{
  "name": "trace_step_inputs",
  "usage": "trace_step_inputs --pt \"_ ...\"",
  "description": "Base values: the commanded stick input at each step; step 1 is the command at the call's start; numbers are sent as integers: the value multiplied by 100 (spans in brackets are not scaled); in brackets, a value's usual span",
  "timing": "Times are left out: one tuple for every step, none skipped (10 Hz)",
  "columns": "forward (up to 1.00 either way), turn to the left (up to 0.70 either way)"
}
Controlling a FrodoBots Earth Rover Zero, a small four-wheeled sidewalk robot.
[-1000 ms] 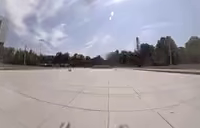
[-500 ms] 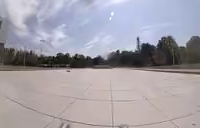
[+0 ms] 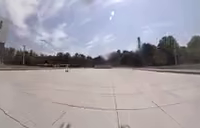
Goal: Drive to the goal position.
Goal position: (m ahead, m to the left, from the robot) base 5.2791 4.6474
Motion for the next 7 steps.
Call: trace_step_inputs --pt "70 0" --pt "70 0" --pt "70 0" --pt "70 0" --pt "70 0" --pt "70 0" --pt "70 0"
